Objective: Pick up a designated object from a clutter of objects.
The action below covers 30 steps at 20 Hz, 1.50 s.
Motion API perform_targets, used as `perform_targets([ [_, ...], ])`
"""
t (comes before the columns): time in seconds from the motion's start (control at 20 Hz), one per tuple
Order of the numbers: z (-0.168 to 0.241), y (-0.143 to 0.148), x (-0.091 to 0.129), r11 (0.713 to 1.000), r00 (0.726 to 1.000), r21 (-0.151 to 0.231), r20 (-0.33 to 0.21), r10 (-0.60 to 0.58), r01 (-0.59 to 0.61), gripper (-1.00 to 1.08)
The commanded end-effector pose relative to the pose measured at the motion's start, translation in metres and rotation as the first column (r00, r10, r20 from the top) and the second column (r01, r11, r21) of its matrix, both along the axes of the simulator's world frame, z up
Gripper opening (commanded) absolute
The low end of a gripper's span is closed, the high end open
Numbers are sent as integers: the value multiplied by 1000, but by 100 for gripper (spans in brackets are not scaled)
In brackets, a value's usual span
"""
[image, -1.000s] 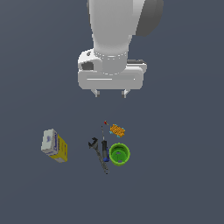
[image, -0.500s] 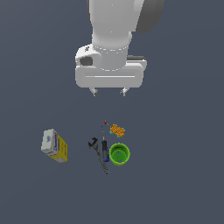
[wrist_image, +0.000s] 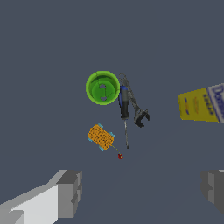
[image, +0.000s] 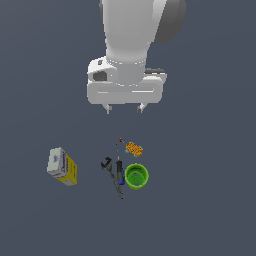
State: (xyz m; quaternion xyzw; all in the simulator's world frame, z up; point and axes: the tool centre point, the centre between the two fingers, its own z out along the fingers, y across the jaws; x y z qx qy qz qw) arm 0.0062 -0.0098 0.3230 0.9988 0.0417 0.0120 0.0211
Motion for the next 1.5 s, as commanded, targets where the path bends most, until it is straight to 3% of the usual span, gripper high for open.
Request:
perform_targets([
  [0.0, -9, 0, 1, 1000, 1000, -1, -3, 27, -27, 100],
  [0.4, -53, 1, 3, 985, 985, -2, -13, 173, -173, 100],
  [0.7, -101, 3, 1, 945, 945, 1, -23, 327, -327, 100],
  [1.05, -156, 6, -9, 865, 865, 11, -31, 501, -501, 100],
  [1.45, -213, 11, -27, 742, 741, 26, -32, 670, -670, 100],
])
